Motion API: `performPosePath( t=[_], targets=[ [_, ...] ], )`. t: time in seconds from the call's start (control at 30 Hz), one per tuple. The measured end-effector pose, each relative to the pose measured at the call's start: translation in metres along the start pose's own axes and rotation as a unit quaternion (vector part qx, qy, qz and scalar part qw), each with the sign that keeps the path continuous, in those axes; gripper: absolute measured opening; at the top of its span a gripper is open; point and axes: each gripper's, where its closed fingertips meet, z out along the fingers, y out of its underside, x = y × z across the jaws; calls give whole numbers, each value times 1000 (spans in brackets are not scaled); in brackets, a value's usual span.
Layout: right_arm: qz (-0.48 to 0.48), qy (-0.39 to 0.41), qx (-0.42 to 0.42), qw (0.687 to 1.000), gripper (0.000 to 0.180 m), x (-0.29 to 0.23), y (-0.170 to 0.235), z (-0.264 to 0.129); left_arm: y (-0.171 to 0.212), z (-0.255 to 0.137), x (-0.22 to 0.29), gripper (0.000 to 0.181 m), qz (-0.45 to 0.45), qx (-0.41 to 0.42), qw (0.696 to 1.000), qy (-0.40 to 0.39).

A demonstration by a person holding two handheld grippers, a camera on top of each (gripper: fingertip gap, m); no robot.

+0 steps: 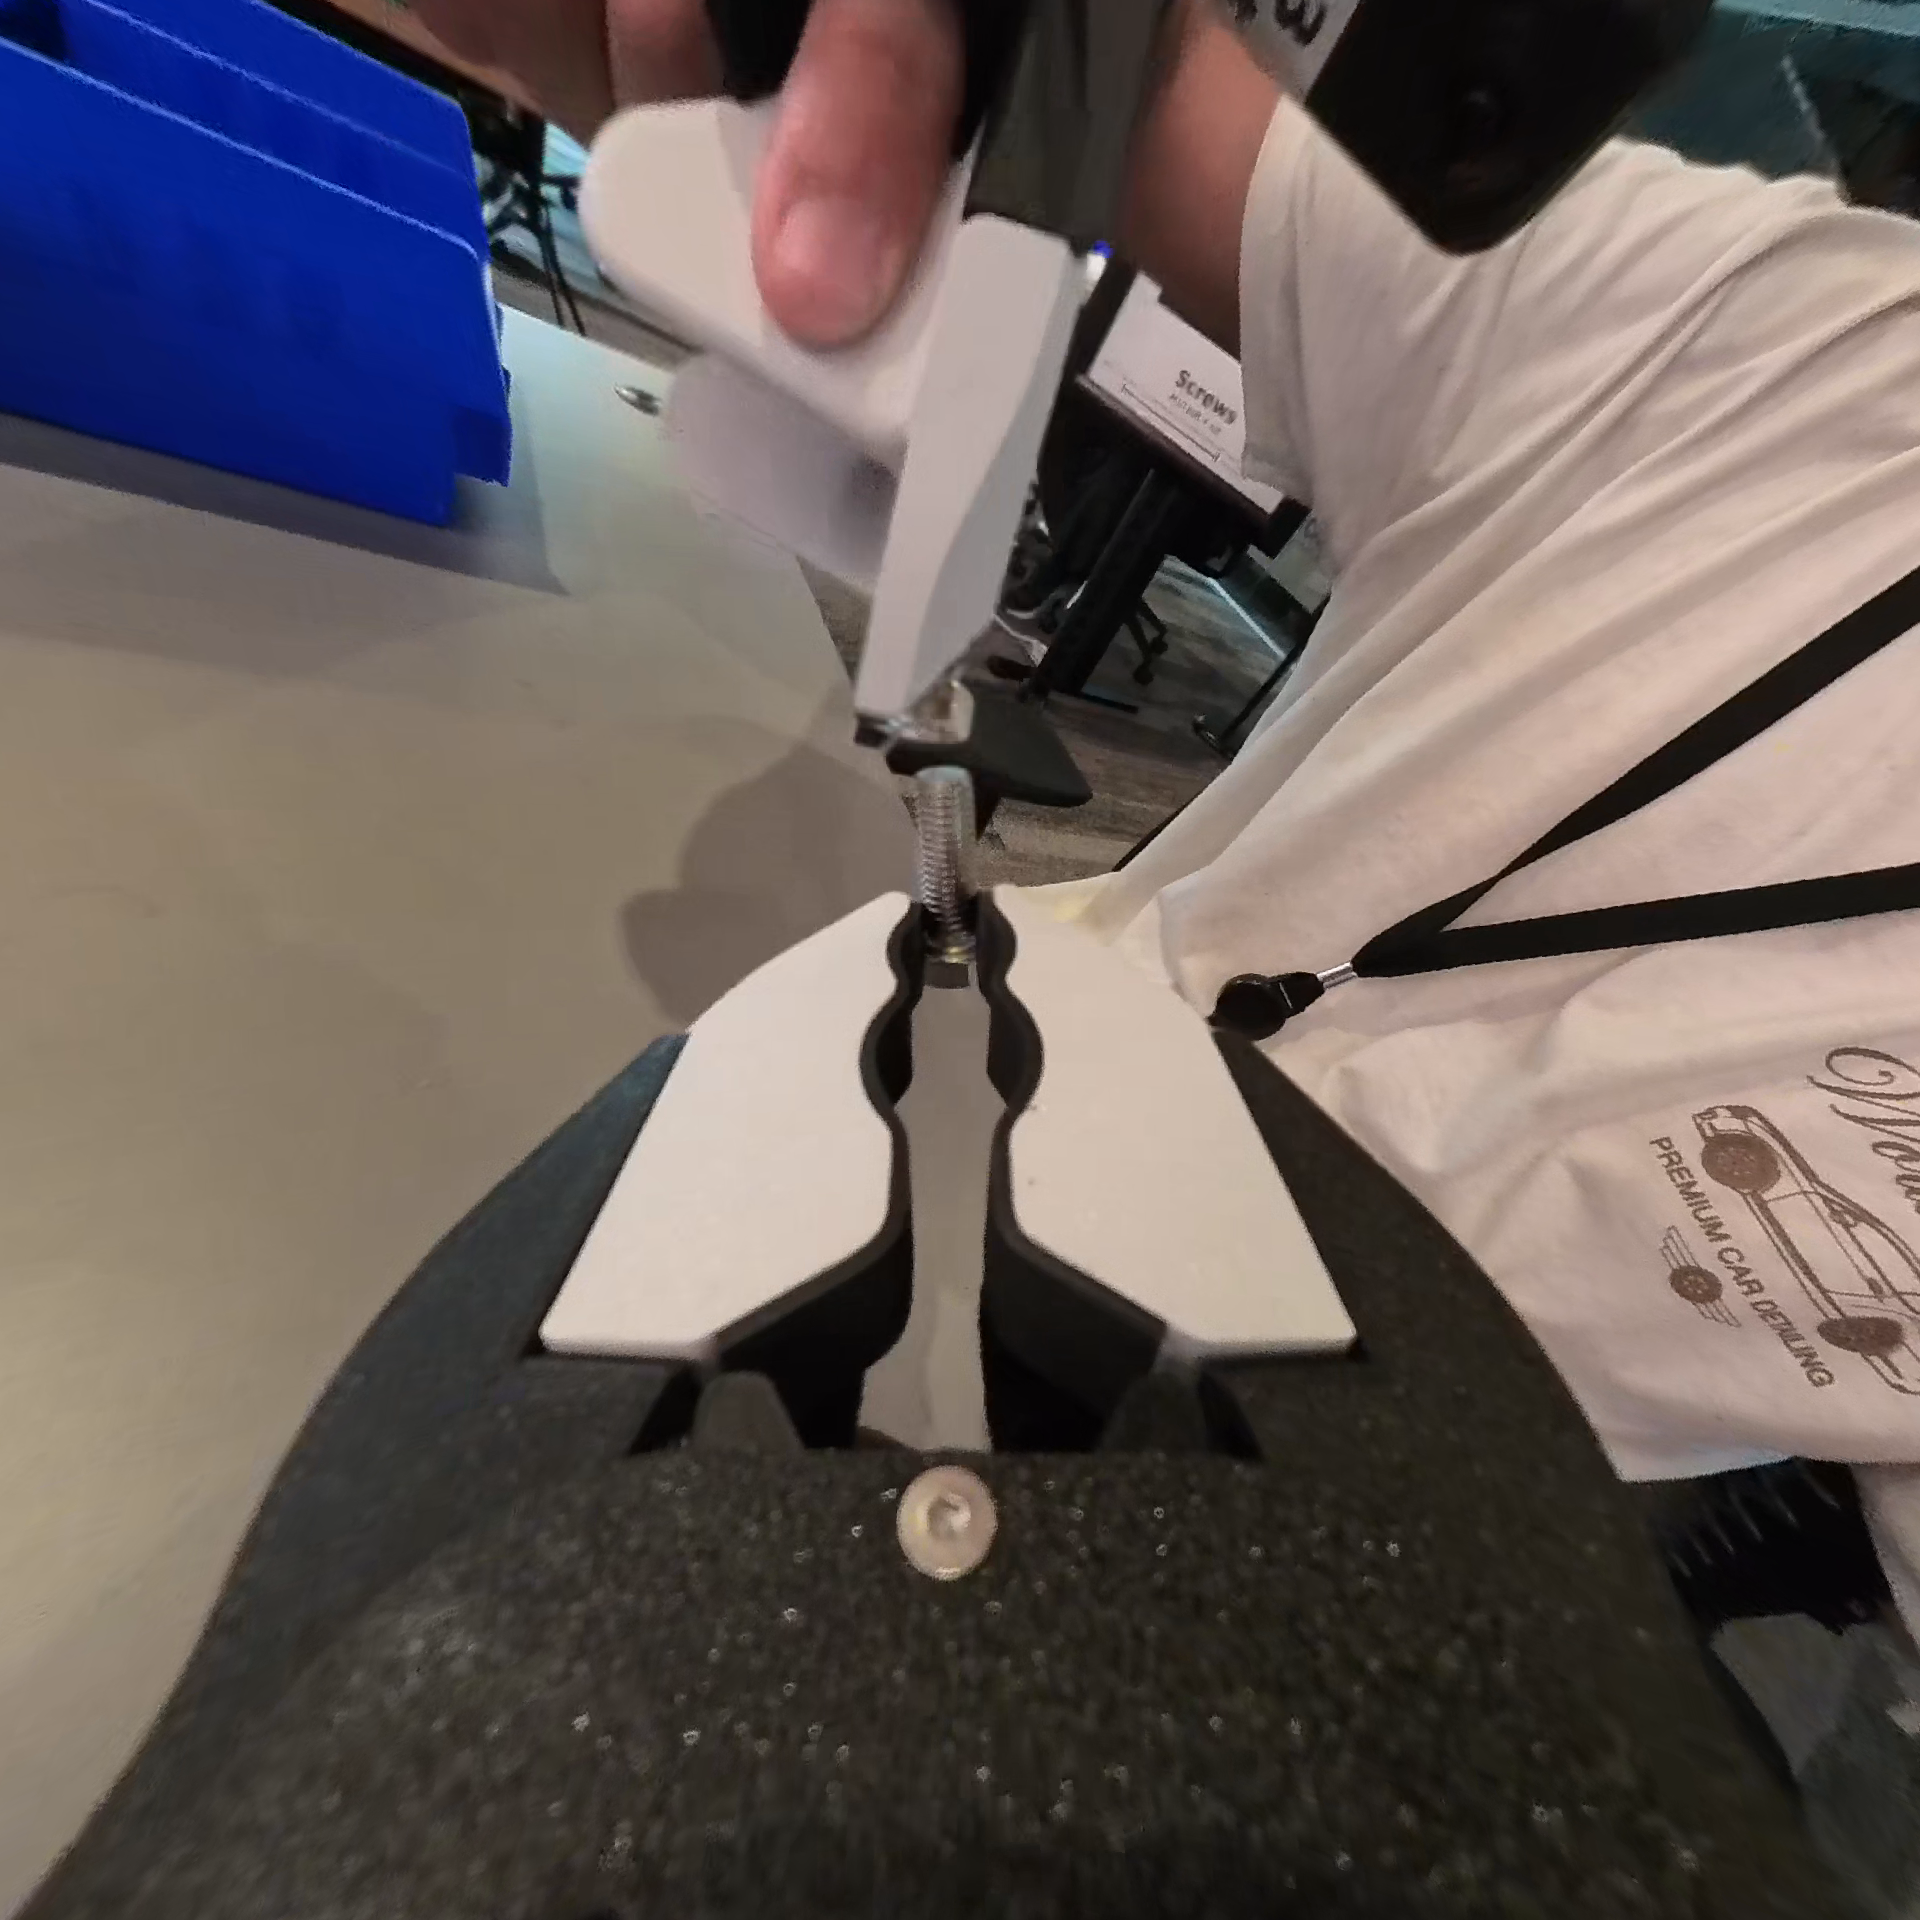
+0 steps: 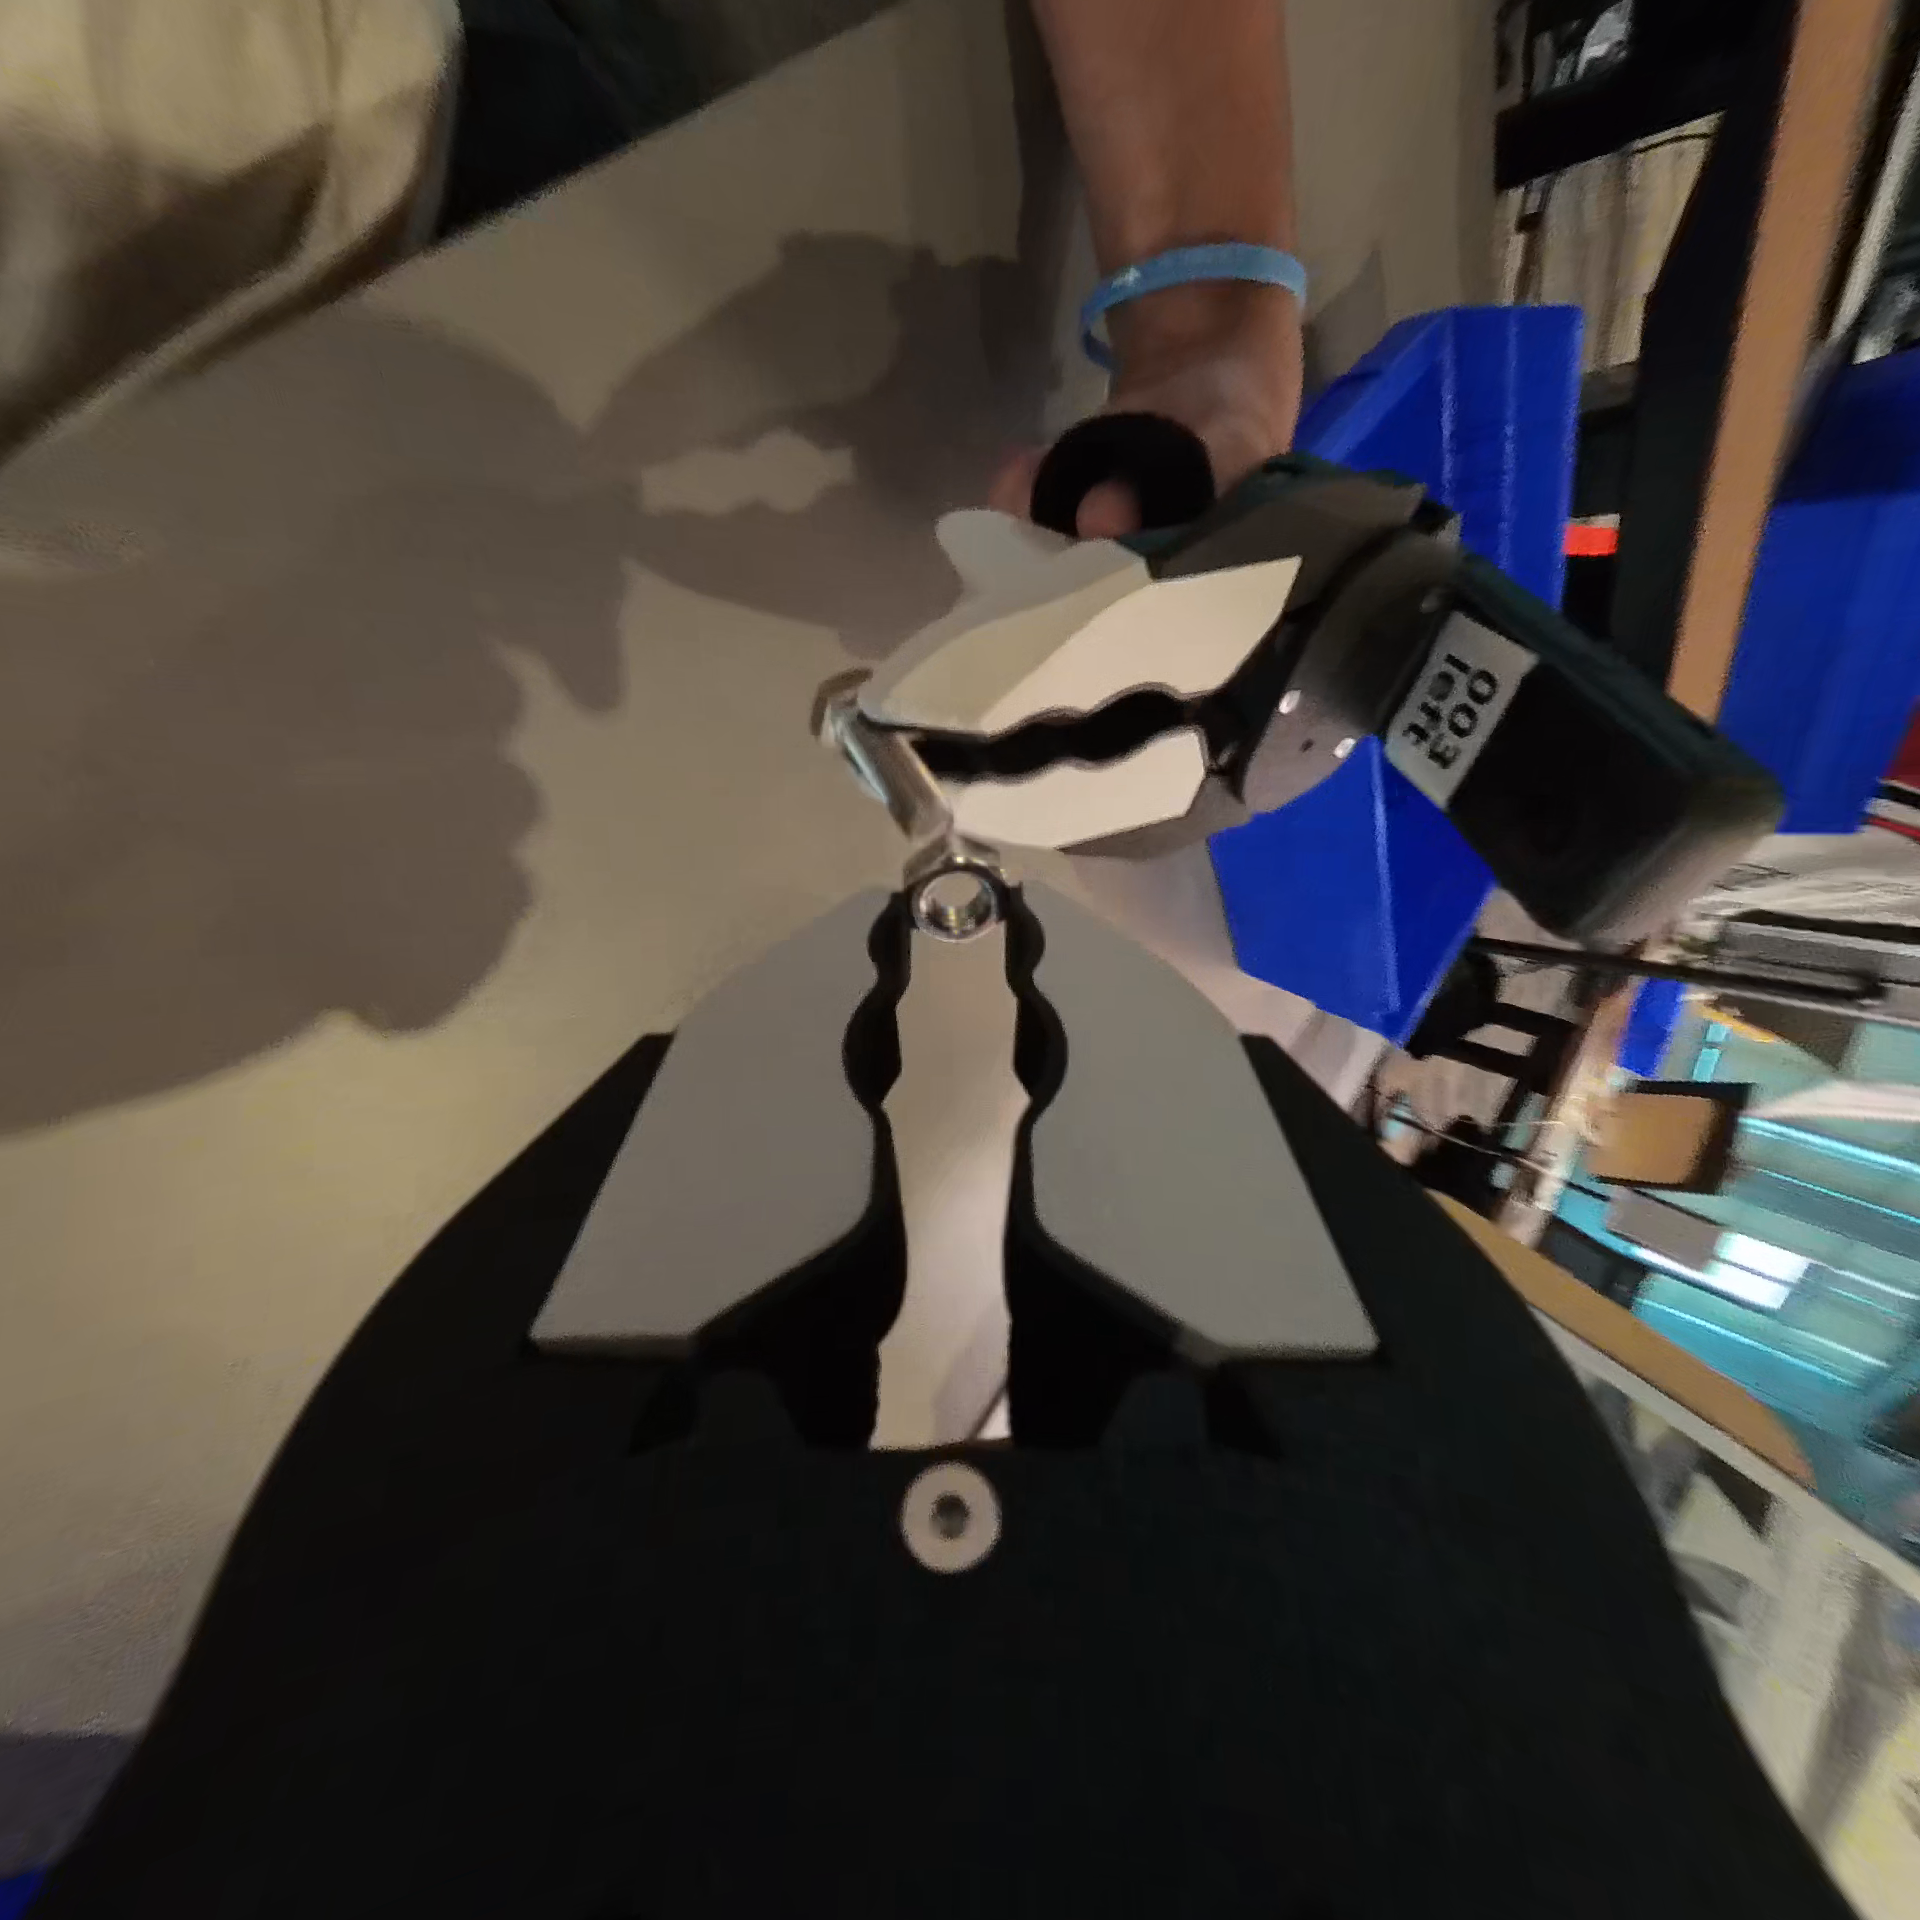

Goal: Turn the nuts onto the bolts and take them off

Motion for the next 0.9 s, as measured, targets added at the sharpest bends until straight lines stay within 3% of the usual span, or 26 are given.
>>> performPosePath(
  t=[0.07, 0.13, 0.23, 0.3, 0.37, 0.47, 0.53, 0.63, 0.7, 0.77, 0.9],
  targets=[
    [0, 19, -4, 1000, 18, 5, 4, -4, -2, -3, 0, 9, 2, 7, 1000, -2],
    [59, 50, -18, 997, 18, 17, 16, -9, -8, -8, -6, 9, 7, 22, 999, -29],
    [267, 136, -28, 953, 17, 46, 49, -20, -30, -29, -28, 9, 21, 83, 989, -121],
    [444, 190, 34, 875, 17, 56, 65, -25, -44, -50, -52, 9, 24, 125, 963, -238],
    [580, 228, 102, 775, 17, 54, 78, -22, -51, -73, -70, 9, 18, 153, 919, -363],
    [667, 334, 125, 654, 18, 41, 103, -16, -34, -110, -90, 9, -26, 178, 822, -541],
    [684, 403, 111, 598, 18, 29, 116, -14, -15, -128, -94, 9, -53, 186, 761, -620],
    [675, 456, 84, 573, 18, 19, 120, -10, 6, -135, -96, 10, -66, 191, 732, -650],
    [672, 468, 77, 569, 17, 14, 118, -7, 11, -132, -97, 10, -81, 192, 737, -643],
    [664, 459, 55, 587, 17, 13, 116, -2, 9, -133, -96, 9, -70, 195, 733, -648],
    [672, 459, 60, 578, 18, 8, 120, -4, 6, -130, -95, 10, -47, 179, 732, -656]
  ],
)
